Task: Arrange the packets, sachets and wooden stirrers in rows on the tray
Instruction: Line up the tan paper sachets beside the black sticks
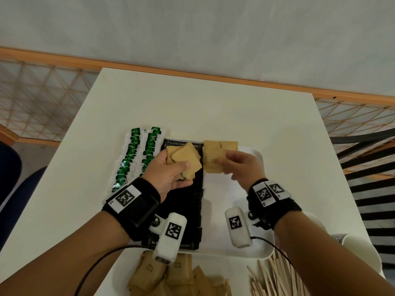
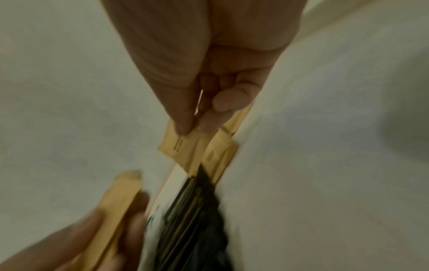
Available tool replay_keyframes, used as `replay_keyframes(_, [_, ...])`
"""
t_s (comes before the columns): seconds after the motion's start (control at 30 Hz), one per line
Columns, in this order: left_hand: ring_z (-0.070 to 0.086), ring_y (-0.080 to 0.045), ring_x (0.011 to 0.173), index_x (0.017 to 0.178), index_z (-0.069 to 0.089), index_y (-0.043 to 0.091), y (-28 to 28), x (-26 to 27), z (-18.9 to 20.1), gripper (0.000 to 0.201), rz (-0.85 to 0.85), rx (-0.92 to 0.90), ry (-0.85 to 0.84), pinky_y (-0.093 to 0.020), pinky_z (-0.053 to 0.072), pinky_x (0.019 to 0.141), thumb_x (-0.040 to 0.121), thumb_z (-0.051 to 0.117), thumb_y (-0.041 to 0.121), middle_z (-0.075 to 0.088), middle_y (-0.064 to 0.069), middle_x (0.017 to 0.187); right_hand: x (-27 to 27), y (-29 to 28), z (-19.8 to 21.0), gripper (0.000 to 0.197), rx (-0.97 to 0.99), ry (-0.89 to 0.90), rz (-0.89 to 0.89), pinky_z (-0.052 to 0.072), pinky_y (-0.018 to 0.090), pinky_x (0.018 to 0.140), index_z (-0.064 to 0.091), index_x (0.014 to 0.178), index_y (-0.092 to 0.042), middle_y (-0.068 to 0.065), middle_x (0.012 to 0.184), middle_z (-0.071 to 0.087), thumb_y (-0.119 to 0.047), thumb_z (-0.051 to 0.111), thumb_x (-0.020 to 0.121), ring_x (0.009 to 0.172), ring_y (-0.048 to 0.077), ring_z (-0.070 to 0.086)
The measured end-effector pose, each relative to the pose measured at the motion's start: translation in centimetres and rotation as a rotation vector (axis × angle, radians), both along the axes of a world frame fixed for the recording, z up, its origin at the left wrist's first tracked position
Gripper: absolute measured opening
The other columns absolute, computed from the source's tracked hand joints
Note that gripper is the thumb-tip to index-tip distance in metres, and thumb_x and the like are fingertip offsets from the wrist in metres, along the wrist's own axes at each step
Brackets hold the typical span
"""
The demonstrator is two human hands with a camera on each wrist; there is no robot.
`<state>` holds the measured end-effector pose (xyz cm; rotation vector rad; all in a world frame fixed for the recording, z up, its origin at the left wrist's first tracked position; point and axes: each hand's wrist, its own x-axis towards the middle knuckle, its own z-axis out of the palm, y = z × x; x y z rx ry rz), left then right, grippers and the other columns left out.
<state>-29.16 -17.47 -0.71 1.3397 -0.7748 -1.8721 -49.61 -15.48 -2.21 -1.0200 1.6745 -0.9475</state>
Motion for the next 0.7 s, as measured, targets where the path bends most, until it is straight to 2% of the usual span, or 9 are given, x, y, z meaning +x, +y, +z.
replay_keyframes(0.07, [0.066,-0.022,0.087,0.104,0.060,0.019,-0.1,0.1,0.0,0.027,-0.005,0.003,0.005,-0.038,0.060,0.064,0.085,0.064,0.000,0.065,-0.005,0.103,-1.7,-0.3,-0.8,0.006,-0.019,0.082,-0.121,0.041,0.015,0.054,0.071,0.085,-0.021,-0.001,0.073,0.065,-0.018,0.066,0.086,0.063,0.009,0.054])
replay_keyframes(0.13, [0.067,-0.021,0.084,0.105,0.060,0.019,-0.1,0.0,0.0,0.027,-0.019,0.003,0.008,-0.038,0.060,0.064,0.085,0.064,0.001,0.066,-0.005,0.101,-3.1,-0.7,-1.3,0.012,0.005,0.131,-0.188,0.046,0.017,0.065,0.072,0.095,-0.019,0.001,0.086,0.069,-0.016,0.065,0.086,0.071,0.008,0.060])
replay_keyframes(0.27, [0.069,-0.021,0.081,0.107,0.058,0.017,0.0,-0.2,-0.1,0.029,-0.049,0.025,0.013,-0.040,0.060,0.067,0.084,0.065,0.000,0.067,-0.005,0.100,-4.3,-1.6,-2.0,0.018,0.077,0.226,-0.174,0.053,0.029,0.083,0.073,0.101,-0.020,-0.003,0.088,0.071,-0.019,0.067,0.084,0.086,0.015,0.067])
replay_keyframes(0.43, [0.068,-0.024,0.084,0.119,0.055,0.011,0.2,-0.3,-0.3,0.040,-0.076,0.038,0.007,-0.037,0.060,0.063,0.083,0.066,0.000,0.065,-0.011,0.110,-4.2,-2.5,-2.1,0.009,0.125,0.339,-0.158,0.056,0.034,0.077,0.067,0.085,-0.033,-0.005,0.079,0.070,-0.027,0.070,0.078,0.075,0.017,0.067])
replay_keyframes(0.57, [0.069,-0.023,0.082,0.120,0.054,0.011,0.0,-0.3,-0.5,0.041,-0.076,0.040,0.016,-0.037,0.060,0.063,0.083,0.066,0.000,0.065,-0.010,0.108,-4.0,-2.5,-2.1,0.019,0.139,0.361,-0.138,0.056,0.032,0.073,0.069,0.096,-0.028,-0.002,0.075,0.069,-0.029,0.071,0.078,0.066,0.016,0.063])
replay_keyframes(0.7, [0.068,-0.024,0.083,0.120,0.055,0.012,0.0,-0.4,-0.5,0.042,-0.082,0.042,0.019,-0.038,0.060,0.064,0.082,0.067,0.000,0.064,-0.010,0.110,-3.9,-2.6,-2.4,0.024,0.147,0.364,-0.118,0.056,0.035,0.079,0.070,0.100,-0.027,-0.001,0.085,0.072,-0.031,0.073,0.077,0.073,0.017,0.064])
